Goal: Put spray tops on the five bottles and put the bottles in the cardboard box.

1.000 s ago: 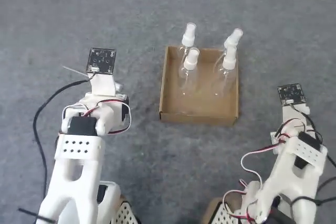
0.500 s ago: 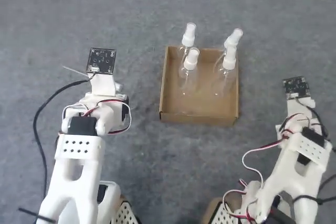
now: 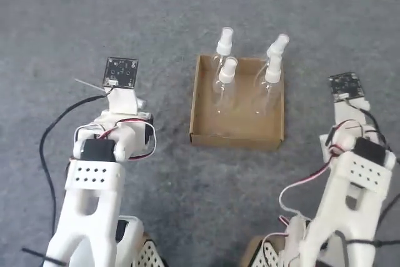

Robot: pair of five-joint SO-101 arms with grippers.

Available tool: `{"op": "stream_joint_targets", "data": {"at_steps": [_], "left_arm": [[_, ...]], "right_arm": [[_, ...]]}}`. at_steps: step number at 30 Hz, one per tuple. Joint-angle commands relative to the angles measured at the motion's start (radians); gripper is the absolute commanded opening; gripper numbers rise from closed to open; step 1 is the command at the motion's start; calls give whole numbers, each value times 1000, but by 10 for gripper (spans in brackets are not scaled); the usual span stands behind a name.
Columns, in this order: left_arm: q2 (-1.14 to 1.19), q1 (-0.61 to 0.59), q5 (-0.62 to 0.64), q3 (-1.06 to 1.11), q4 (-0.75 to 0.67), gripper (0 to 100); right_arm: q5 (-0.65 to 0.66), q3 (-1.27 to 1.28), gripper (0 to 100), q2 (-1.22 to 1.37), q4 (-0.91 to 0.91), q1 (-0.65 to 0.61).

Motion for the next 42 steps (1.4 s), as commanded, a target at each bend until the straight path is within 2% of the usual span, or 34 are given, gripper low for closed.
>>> {"op": "stream_joint_targets", "data": {"at_steps": [1, 13, 18, 24, 28, 32, 37, 42], "left_arm": [[-8, -5, 9, -4, -25, 87], [-8, -5, 9, -4, -25, 87], [-9, -6, 9, -4, -25, 87], [-32, -34, 9, -4, -29, 87], [-169, -100, 28, 76, -100, 87], [-385, -95, 40, 211, -175, 87], [-655, -40, 35, 326, -175, 87], [-881, -40, 29, 461, -173, 88]], "right_arm": [[-17, -64, 23, -120, 42, -33], [26, -49, 24, -180, 44, 91], [26, -2, 23, -249, 44, 96], [25, 141, 23, -452, 42, 74], [26, 279, 23, -588, 48, 10], [-17, 399, 24, -722, 53, -41], [-63, 537, 26, -869, 54, -77], [-61, 651, 27, -993, 54, -76]]}}
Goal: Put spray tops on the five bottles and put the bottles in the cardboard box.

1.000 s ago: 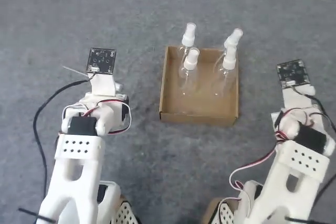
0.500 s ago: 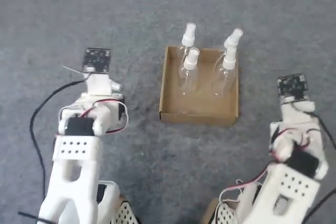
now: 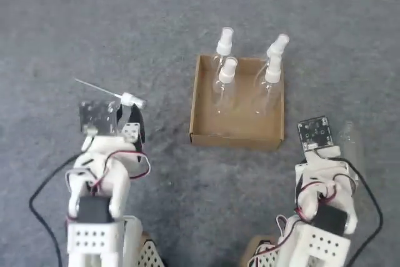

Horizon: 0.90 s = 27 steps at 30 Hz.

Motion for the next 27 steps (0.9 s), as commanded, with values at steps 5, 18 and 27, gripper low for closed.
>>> {"op": "stream_joint_targets", "data": {"at_steps": [5, 18, 27], "left_arm": [[-308, 2, -83, 186, -21, 88], [-287, 2, -94, 242, -23, 87], [-285, 2, -94, 242, -21, 87]], "right_arm": [[-17, 61, 27, -176, 79, -10], [-12, 66, 28, -177, 122, -8], [-11, 164, 28, -176, 62, -8]]}}
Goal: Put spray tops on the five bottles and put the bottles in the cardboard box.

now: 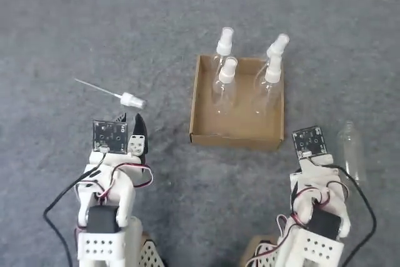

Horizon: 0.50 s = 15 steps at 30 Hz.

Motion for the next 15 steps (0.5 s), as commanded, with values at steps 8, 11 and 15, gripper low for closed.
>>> {"op": "stream_joint_targets", "data": {"at_steps": [8, 11, 15], "left_arm": [[-11, 2, -9, -7, 77, 89], [-11, 3, -9, -7, 152, 89], [-11, 3, -9, -7, 239, 90]], "right_arm": [[-8, 21, 25, -13, -18, -1], [-8, 21, 25, -12, -18, -1], [-8, 21, 25, -12, -18, -2]]}}
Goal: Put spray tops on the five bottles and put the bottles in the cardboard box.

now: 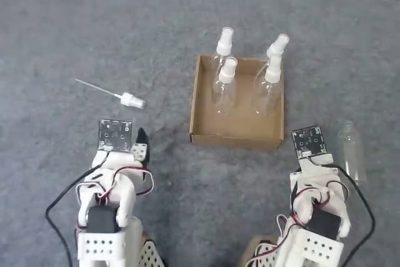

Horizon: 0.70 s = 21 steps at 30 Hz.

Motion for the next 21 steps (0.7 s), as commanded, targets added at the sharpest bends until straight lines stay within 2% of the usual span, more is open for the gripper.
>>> {"op": "stream_joint_targets", "data": {"at_steps": [1, 10, 21], "left_arm": [[-11, 3, -9, -7, 61, 90], [-11, 3, -9, -7, 195, 88], [-12, 5, -8, -7, 282, 89]], "right_arm": [[-8, 21, 25, -12, -12, 1], [-8, 21, 25, -12, -12, 1], [-8, 21, 25, -12, -12, 1]]}}
